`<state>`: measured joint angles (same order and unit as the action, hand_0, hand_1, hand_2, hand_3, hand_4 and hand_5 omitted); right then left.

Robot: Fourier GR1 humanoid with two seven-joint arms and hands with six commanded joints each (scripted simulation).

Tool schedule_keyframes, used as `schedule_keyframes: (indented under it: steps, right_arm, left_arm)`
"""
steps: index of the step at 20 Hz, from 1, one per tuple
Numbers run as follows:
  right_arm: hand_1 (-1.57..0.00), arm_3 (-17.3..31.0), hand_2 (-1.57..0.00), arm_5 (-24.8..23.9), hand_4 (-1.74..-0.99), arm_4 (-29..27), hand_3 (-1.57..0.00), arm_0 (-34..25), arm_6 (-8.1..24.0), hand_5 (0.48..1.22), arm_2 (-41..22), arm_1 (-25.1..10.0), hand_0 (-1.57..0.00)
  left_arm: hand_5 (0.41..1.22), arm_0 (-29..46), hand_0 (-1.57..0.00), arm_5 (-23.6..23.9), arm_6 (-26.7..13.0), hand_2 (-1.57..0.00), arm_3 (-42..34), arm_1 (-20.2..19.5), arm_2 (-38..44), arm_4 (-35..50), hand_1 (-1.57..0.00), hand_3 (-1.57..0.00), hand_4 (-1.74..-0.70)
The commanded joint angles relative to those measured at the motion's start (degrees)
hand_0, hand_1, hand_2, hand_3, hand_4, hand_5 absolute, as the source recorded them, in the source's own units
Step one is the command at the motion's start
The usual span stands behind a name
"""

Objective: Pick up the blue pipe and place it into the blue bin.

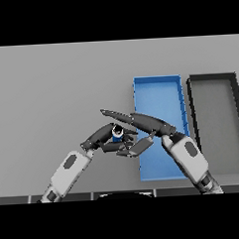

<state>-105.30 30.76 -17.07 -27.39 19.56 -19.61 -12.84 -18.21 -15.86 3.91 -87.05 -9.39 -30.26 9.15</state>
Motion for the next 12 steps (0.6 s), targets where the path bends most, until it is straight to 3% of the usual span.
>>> schedule_keyframes:
  steps: [1,6,7,8,10,11,12]
  right_arm:
    - [0.00,0.96,0.00,0.41,-1.225,0.10,0.00,-0.79,-0.23,0.515,-0.05,0.34,0.00]
    - [-0.04,5.86,-0.07,2.29,-1.241,-0.10,-0.01,-4.75,-0.01,0.516,-0.92,3.17,-0.01]
    - [-0.08,6.83,-0.11,2.98,-1.268,-0.40,-0.04,-5.67,0.27,0.519,-0.74,3.07,-0.05]
    - [-0.17,7.80,-0.19,3.58,-1.308,-0.28,-0.11,-6.64,0.87,0.523,-1.04,3.41,-0.14]
    - [-0.50,8.66,-0.50,4.10,-1.390,-0.16,-0.37,-8.03,1.05,0.538,-1.42,4.38,-0.48]
    - [-0.71,9.06,-0.71,4.42,-1.453,-0.13,-0.56,-8.36,0.21,0.551,-2.02,4.95,-0.70]
    - [-0.89,9.67,-0.89,4.59,-1.503,-1.29,-0.70,-8.59,-0.64,0.573,-2.10,5.19,-0.87]
  left_arm:
    - [1.221,0.09,-1.57,0.03,0.28,-1.57,-0.50,0.20,-0.04,0.11,-1.57,-1.52,-1.73]
    - [1.221,1.26,-1.57,-1.39,-0.72,-1.57,-1.37,0.06,-0.28,1.10,-1.57,-1.47,-1.72]
    - [1.221,0.81,-1.57,-1.99,-0.47,-1.57,-1.40,-0.23,0.04,1.39,-1.57,-1.40,-1.72]
    - [1.221,-0.19,-1.50,-1.54,1.04,-1.37,-1.01,-0.32,0.32,-0.12,-1.39,-1.15,-1.63]
    - [1.221,-2.10,-0.99,0.44,-3.58,-0.87,-0.69,-1.60,-1.21,-5.65,-0.90,-0.74,-1.59]
    - [1.221,-1.33,-0.88,1.33,-3.02,-0.80,-1.04,-1.41,-1.56,-6.27,-0.83,-0.67,-1.61]
    - [1.221,-0.94,-0.89,1.60,-3.09,-0.85,-1.49,-1.47,-1.44,-6.01,-0.87,-0.66,-1.64]
